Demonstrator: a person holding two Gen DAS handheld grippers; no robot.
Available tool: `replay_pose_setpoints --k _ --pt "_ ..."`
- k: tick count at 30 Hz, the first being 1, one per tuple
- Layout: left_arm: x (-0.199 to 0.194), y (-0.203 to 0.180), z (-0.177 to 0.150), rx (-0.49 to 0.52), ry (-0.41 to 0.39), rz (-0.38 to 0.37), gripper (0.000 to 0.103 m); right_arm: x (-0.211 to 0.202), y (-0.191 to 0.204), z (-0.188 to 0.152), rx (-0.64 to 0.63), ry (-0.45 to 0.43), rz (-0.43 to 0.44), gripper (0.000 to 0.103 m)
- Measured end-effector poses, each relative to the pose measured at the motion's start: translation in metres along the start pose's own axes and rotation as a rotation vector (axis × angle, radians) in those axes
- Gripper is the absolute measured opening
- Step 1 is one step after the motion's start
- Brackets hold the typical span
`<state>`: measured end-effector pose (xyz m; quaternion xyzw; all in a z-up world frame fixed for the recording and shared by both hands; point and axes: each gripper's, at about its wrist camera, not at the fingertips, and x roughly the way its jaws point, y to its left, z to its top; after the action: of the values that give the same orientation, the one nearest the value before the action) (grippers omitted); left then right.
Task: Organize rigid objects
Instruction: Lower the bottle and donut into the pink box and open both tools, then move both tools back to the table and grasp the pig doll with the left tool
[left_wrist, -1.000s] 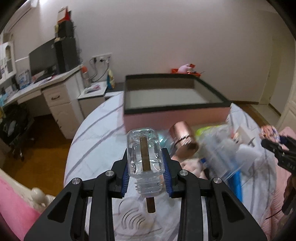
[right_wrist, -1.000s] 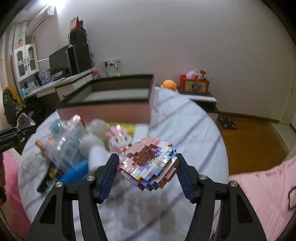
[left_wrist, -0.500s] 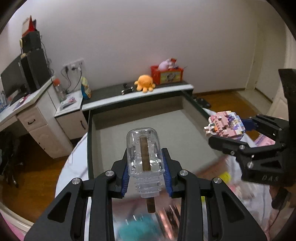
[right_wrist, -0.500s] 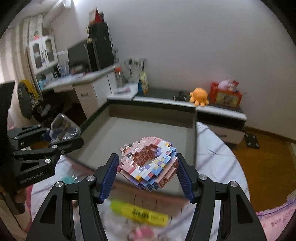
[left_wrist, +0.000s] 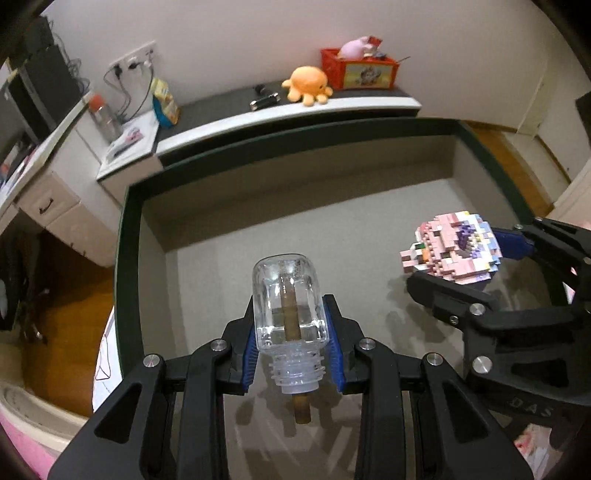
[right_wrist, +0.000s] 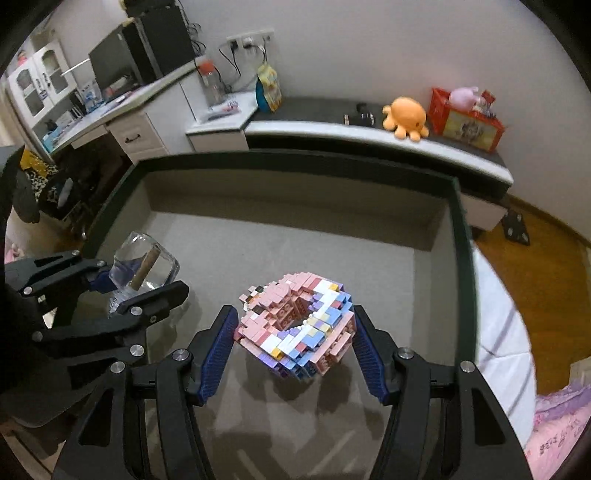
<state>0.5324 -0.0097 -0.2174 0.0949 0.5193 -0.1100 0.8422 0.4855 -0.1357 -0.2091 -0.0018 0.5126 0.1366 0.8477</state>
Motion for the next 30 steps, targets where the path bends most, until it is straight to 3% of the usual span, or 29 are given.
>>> replay_pose_setpoints --k 3,5,7,8,9,10,15,17,22,27,30 --pt "-0.001 -0.001 -0.001 -0.009 0.011 0.022 0.04 0.002 -0.004 0.003 0.002 0.023 -0.007 0.064" --pt "-0.005 0.0 -0.002 -0.009 -0.008 0.074 0.065 -0.002 -0.005 0.004 0.005 0.007 -0.039 0.066" --pt "-0.009 0.007 -0.005 -0.041 -0.031 0.096 0.081 -0.01 -0.009 0.001 0.028 -0.026 -0.018 0.068" --pt "-0.015 0.01 -0.008 -0.056 -0.045 0.094 0.083 -0.012 -0.008 0.0 0.034 -0.041 -0.004 0.071" --pt "-0.022 0.012 -0.013 -0.065 -0.065 0.083 0.083 -0.018 -0.007 -0.002 0.037 -0.062 -0.008 0.082" --pt "-0.033 0.014 -0.018 -0.073 -0.093 0.078 0.084 -0.025 -0.005 -0.005 0.033 -0.081 -0.031 0.084" --pt "-0.104 0.008 -0.061 -0.081 -0.292 0.102 0.093 -0.073 0.011 -0.03 -0.01 -0.198 -0.021 0.084" --pt "-0.136 0.001 -0.087 -0.084 -0.393 0.131 0.103 -0.098 0.022 -0.047 -0.034 -0.262 -0.024 0.084" --pt "-0.195 -0.016 -0.154 -0.09 -0.572 0.156 0.103 -0.161 0.045 -0.106 -0.082 -0.433 -0.035 0.084" --pt "-0.236 -0.034 -0.218 -0.103 -0.684 0.154 0.103 -0.208 0.059 -0.174 -0.086 -0.568 -0.071 0.085" --pt "-0.245 -0.046 -0.253 -0.095 -0.692 0.109 0.103 -0.228 0.062 -0.21 -0.067 -0.626 -0.064 0.085"
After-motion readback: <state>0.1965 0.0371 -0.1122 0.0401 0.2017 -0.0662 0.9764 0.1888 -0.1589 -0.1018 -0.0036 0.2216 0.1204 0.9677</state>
